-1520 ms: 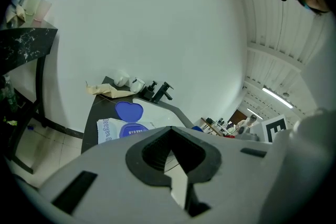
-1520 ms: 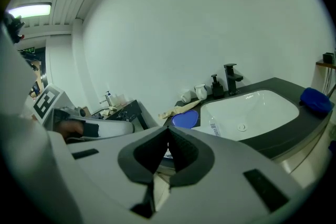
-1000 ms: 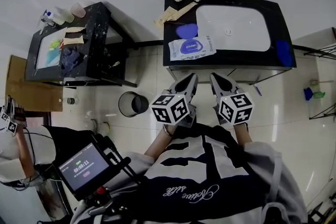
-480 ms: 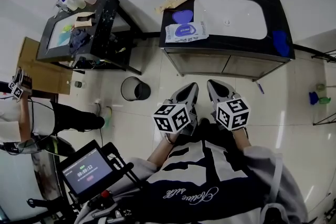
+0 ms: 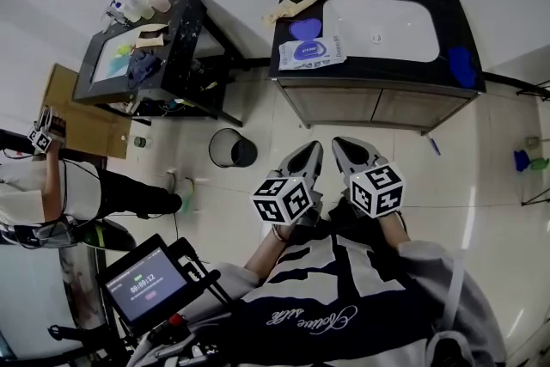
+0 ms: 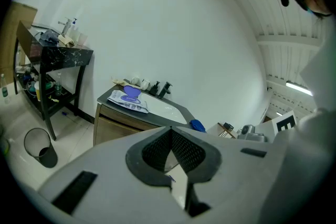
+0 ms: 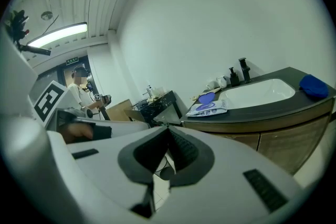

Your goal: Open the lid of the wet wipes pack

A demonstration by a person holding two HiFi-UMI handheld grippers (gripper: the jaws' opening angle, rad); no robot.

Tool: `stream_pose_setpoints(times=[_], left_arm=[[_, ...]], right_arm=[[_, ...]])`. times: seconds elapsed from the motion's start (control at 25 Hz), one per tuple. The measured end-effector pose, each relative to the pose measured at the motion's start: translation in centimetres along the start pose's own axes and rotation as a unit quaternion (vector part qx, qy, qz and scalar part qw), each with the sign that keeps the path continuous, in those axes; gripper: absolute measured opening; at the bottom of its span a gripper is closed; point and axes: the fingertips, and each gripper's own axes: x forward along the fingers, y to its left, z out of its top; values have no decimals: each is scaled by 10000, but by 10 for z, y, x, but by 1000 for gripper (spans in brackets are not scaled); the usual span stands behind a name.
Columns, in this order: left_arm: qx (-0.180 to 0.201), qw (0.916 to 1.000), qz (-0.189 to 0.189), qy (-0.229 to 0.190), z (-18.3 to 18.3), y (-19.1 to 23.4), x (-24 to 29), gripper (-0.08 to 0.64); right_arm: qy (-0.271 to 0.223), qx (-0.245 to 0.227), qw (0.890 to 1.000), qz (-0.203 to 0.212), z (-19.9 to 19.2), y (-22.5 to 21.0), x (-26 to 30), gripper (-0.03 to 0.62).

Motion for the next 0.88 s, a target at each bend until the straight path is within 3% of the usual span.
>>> stream_pose_setpoints(times=[0.44, 0.88], left_arm=[[167, 9997, -31, -163, 4, 22, -34, -2], [420, 9986, -124, -302, 3, 34, -42, -2]], right_arm=[[-37, -66, 9999, -82, -8, 42, 7, 0], [-279, -62, 9993, -256, -11, 46, 9, 0]])
